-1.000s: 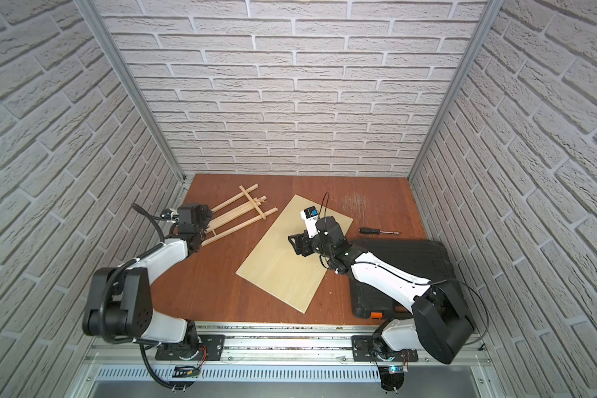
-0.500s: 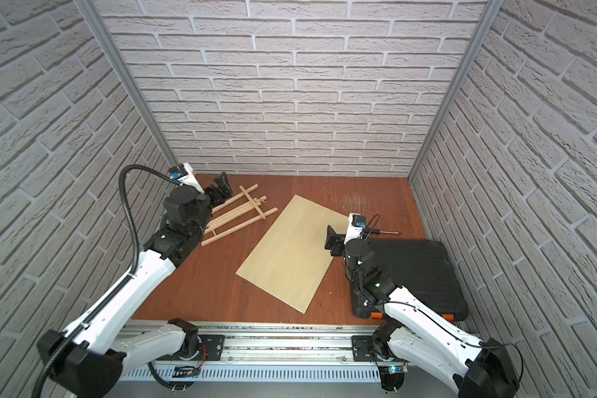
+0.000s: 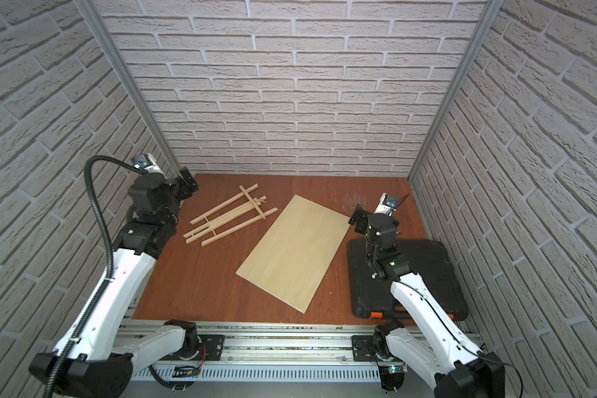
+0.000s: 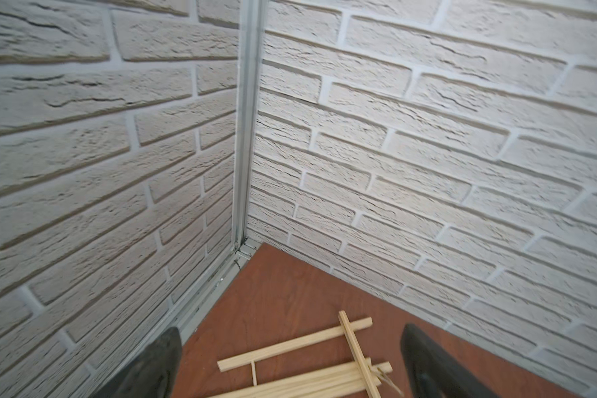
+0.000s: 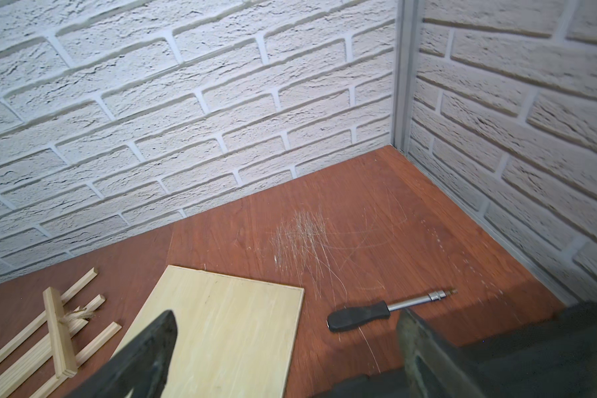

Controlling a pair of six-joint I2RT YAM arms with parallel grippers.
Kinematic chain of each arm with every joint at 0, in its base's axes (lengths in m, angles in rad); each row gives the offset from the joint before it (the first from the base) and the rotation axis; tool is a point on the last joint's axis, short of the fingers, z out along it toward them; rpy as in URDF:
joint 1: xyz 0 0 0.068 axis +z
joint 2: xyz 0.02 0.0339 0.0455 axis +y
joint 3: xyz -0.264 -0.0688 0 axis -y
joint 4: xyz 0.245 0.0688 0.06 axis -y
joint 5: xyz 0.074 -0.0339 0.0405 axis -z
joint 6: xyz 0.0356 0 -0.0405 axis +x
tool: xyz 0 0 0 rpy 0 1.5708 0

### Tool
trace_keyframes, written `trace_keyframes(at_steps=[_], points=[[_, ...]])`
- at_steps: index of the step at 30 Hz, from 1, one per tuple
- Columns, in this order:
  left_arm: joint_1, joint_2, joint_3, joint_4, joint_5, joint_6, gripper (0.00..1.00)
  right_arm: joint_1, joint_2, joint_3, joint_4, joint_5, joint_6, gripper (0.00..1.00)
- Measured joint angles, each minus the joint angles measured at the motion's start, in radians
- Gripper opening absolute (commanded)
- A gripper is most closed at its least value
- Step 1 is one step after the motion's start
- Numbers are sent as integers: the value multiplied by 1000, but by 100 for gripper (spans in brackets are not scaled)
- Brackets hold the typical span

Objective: Disassemble the easel
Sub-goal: Reset both arms

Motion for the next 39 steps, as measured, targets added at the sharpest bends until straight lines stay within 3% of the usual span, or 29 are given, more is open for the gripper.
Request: trace_keyframes(at_steps=[3,6,10,16,21,27,39], points=[[101,35,-25,51,93,-29,98,-47,98,74,3,-68,-71,98],[160,44,-177,205,158,-52,98,-86,142,29,64,-88,-162,98],[217,79,-427,390,192,-71,98,-104,155,-141,217,-111,-352,98],[280,158,-624,564,200,-15,98,-104,241,-164,261,-140,-454,98],[292,189,-763,686,195,47,98,-105,244,-211,327,-158,-478,98],[316,233,-780,710,197,58,98,-106,258,-264,356,-175,-487,98],[192,324,-887,944,156,171,98,-107,276,-422,528,-270,-487,99]])
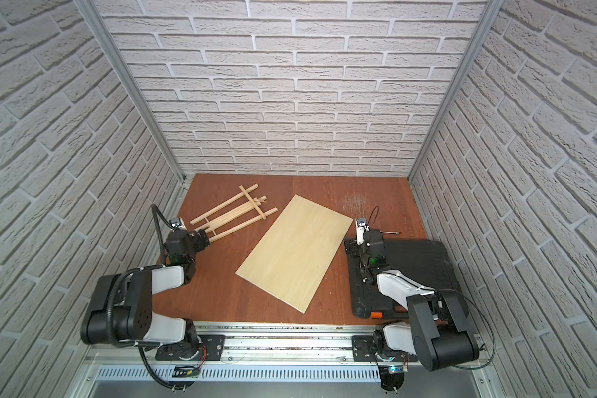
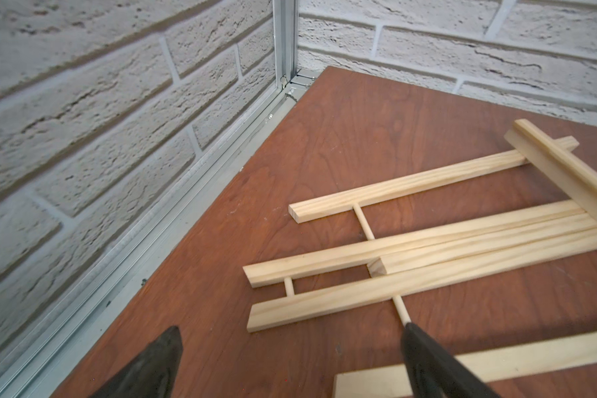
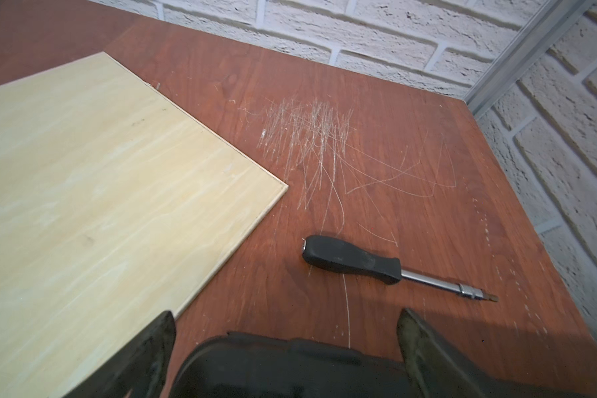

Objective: Disassemble the easel
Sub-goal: Reset both arms

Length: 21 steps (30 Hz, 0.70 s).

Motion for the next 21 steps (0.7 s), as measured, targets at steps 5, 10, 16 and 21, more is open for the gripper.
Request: trace_keyframes(at_steps=[5,10,16,21], points=[[-70,53,-36,129,-21,80,98,0,2,-79,174,-29,13,99],[-121,90,-90,272,-35,145,98,0,94,-140,341,-23,28,99],[-148,159,-126,396,-68,195,98,1,98,-153,424,-32,28,99],[-142,158,-100,382,-76,197,98,1,169,-142,480,-24,29,99]])
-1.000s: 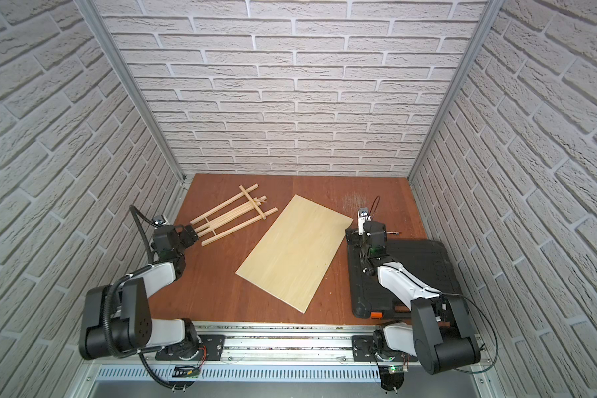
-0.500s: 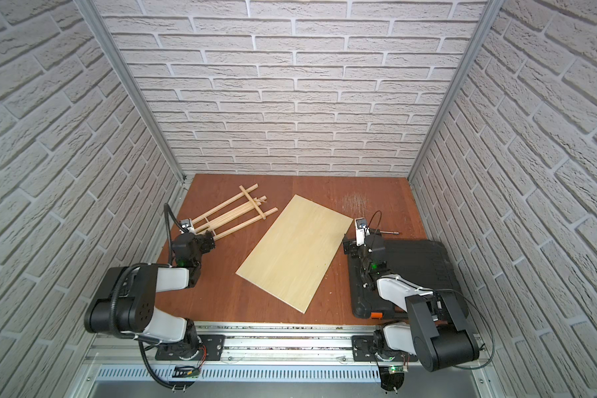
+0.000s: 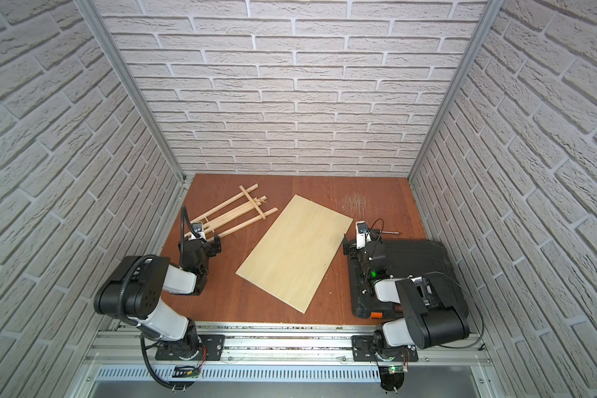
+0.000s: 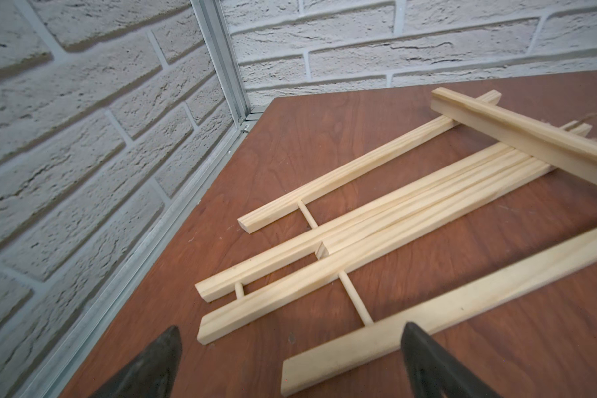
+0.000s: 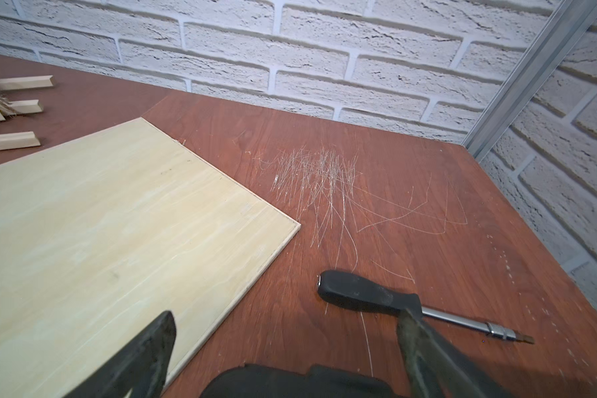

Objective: Disassemble the easel
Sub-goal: Reset both arms

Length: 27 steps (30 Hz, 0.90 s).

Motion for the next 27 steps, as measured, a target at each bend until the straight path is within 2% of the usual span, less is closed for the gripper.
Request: trace_keyframes(at_steps=[7,27], points=[[54,-10,73,-98,16,-38,98,-28,34,107,-106,2,29,99],[63,-10,73,-146,35,-52,98,-31,33,107,-141,1,33,99]])
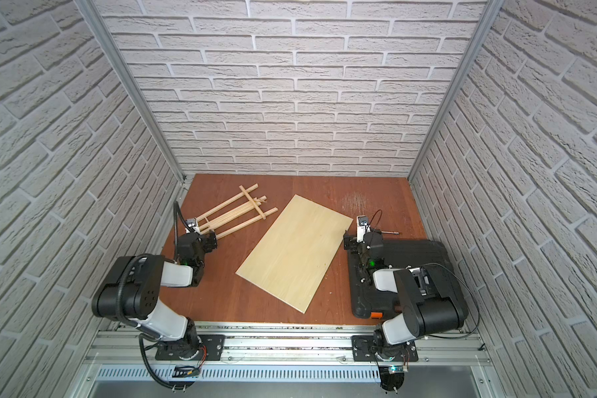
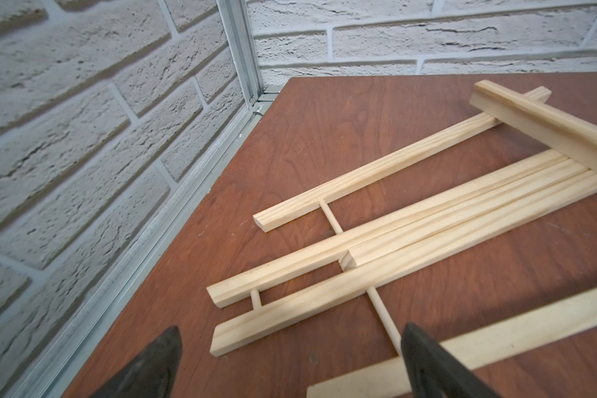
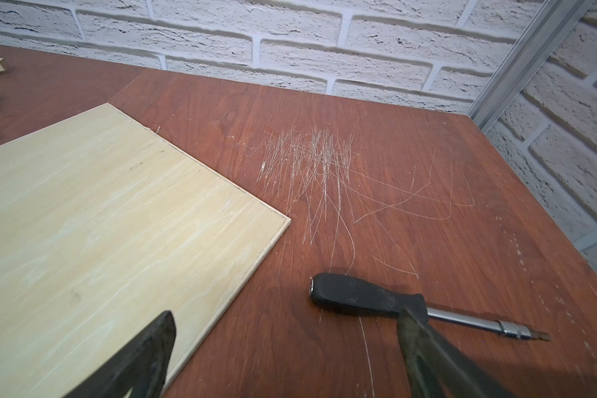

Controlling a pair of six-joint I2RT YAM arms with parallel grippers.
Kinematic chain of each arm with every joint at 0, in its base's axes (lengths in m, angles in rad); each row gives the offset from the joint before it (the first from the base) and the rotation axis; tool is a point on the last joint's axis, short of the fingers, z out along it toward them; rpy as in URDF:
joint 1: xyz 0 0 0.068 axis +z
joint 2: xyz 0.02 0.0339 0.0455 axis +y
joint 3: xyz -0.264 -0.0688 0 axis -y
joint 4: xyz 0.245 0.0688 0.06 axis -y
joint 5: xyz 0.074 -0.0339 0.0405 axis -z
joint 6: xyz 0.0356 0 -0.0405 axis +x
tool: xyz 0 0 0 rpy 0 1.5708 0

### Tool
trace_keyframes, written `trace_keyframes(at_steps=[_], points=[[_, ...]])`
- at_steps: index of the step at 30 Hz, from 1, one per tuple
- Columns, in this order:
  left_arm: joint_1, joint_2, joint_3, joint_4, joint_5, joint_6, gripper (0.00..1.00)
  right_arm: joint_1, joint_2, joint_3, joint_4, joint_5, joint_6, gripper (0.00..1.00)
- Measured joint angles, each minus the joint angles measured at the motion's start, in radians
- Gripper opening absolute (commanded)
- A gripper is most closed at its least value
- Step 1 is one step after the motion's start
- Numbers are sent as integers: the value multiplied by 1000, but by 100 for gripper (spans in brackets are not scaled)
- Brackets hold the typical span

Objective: Disassemble the easel
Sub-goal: Reset both arms

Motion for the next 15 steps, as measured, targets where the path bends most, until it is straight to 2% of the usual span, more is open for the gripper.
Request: trace_keyframes(at_steps=[15], points=[[22,0,2,-13,45,-16,98,0,0,0,0,0,0,99]])
